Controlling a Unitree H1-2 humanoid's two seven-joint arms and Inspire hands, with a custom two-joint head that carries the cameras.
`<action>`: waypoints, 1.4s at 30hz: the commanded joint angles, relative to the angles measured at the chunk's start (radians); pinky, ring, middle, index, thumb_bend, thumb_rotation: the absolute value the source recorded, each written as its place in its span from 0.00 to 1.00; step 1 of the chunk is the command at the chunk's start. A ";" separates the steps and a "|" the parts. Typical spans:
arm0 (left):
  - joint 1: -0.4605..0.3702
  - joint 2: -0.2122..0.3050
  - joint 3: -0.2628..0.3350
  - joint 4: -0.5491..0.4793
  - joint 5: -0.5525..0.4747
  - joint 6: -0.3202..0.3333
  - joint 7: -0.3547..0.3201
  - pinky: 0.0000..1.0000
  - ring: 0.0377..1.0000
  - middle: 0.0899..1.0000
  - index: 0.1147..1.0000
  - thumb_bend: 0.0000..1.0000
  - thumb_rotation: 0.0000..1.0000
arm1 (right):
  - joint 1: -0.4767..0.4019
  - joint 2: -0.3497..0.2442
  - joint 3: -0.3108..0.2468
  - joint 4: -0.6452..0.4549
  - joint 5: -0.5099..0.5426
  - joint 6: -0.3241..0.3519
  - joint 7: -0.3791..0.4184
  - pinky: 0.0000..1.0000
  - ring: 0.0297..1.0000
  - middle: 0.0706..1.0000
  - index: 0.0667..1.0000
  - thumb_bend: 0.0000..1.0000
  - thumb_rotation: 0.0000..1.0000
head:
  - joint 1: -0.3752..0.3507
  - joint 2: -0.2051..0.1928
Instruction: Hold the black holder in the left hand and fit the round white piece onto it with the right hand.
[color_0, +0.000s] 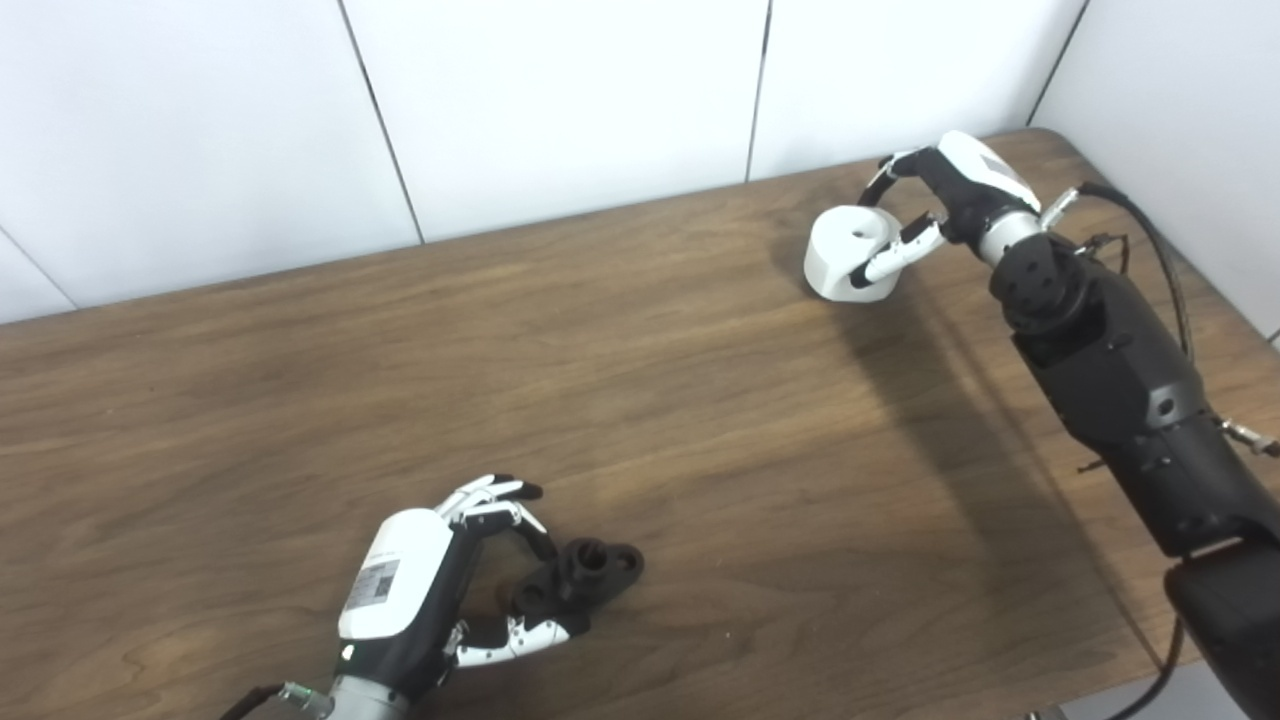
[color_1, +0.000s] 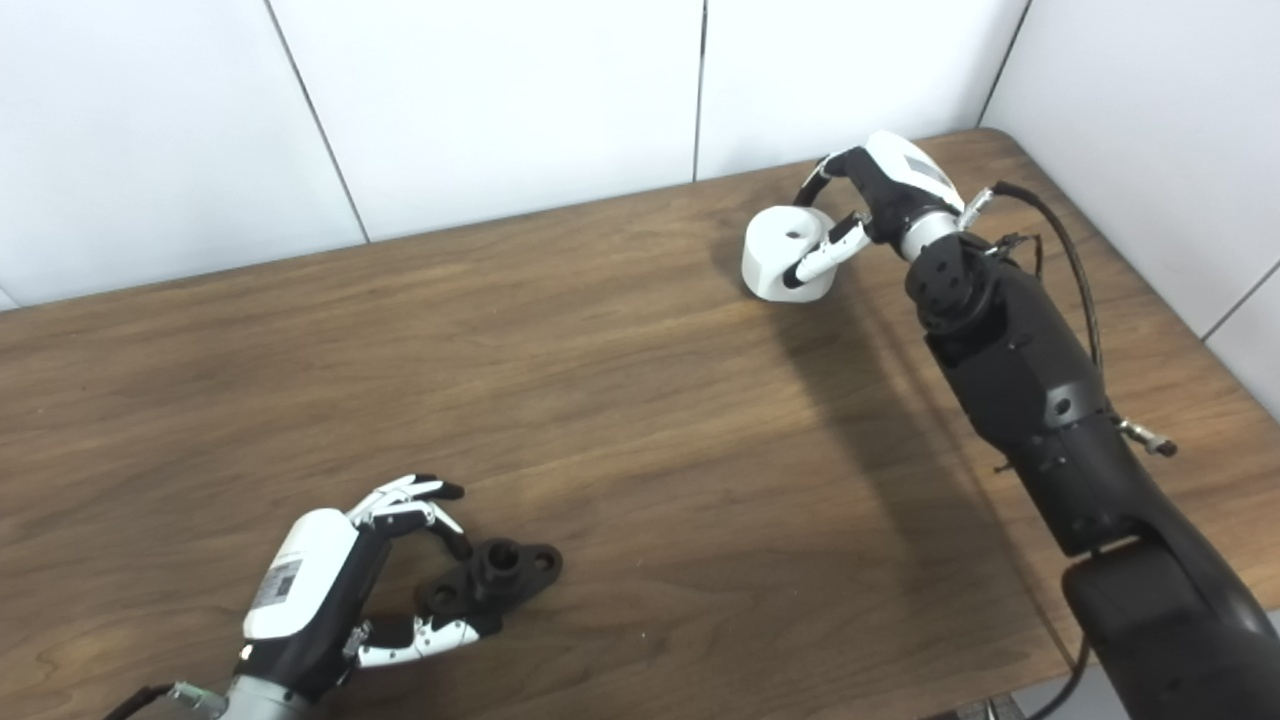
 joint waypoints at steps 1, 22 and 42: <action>0.032 0.009 -0.005 0.007 0.010 0.025 -0.029 0.76 0.86 0.78 0.42 0.51 0.05 | -0.036 -0.036 -0.010 -0.020 -0.011 -0.035 -0.020 0.91 0.97 0.87 0.45 0.51 0.14 | 0.006 0.000; 0.028 -0.016 -0.020 0.017 0.032 0.030 -0.022 0.75 0.86 0.78 0.42 0.51 0.05 | 0.013 -0.054 0.023 -0.405 -0.062 0.064 0.147 0.95 0.98 0.88 0.45 0.51 0.14 | 0.055 -0.002; 0.016 -0.065 -0.061 0.019 0.076 0.054 -0.018 0.74 0.85 0.78 0.42 0.51 0.05 | 0.063 0.094 -0.041 -0.856 -0.193 0.083 0.634 0.97 0.99 0.87 0.45 0.52 0.14 | 0.213 0.048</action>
